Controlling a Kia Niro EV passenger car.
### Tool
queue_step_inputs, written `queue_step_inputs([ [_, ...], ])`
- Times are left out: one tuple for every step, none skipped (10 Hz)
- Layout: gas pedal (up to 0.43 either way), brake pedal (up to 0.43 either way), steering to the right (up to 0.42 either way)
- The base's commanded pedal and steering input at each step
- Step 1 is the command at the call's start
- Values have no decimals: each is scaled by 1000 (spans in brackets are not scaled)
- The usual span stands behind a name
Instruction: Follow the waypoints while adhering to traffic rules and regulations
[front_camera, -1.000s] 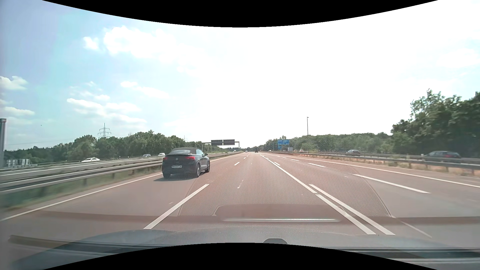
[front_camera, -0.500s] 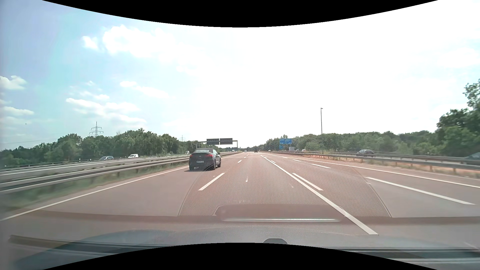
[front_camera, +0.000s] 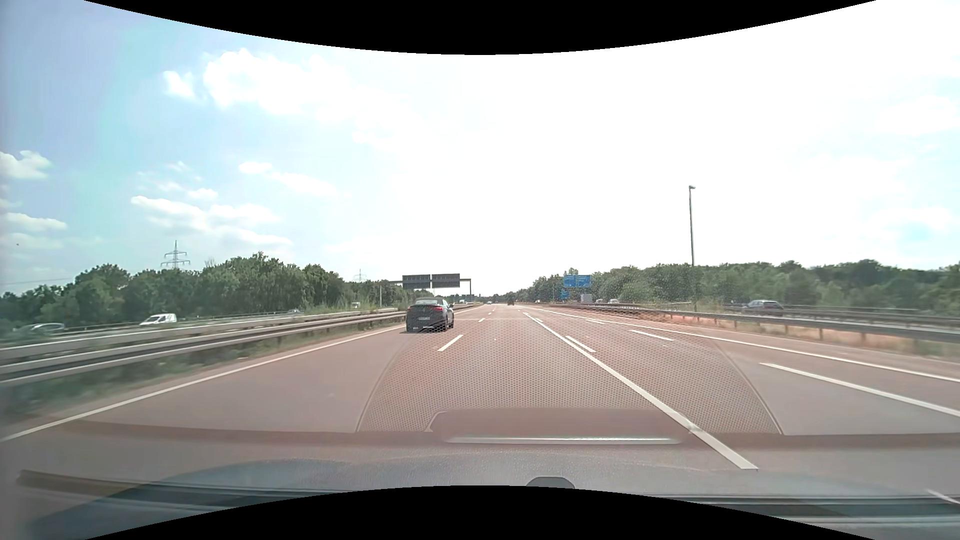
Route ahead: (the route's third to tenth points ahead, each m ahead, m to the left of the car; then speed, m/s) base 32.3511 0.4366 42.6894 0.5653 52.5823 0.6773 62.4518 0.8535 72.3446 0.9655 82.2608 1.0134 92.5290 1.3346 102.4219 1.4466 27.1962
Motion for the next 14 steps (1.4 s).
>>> queue_step_inputs([
  [220,0,-5],
  [220,0,-5],
  [220,0,-5],
  [220,0,-5],
  [220,0,-5],
  [220,0,-5],
  [220,0,-5],
  [220,0,-5],
  [220,0,-5],
  [220,0,-5],
  [220,0,-5],
  [220,0,-5],
  [228,0,-6],
  [228,0,-6],
])
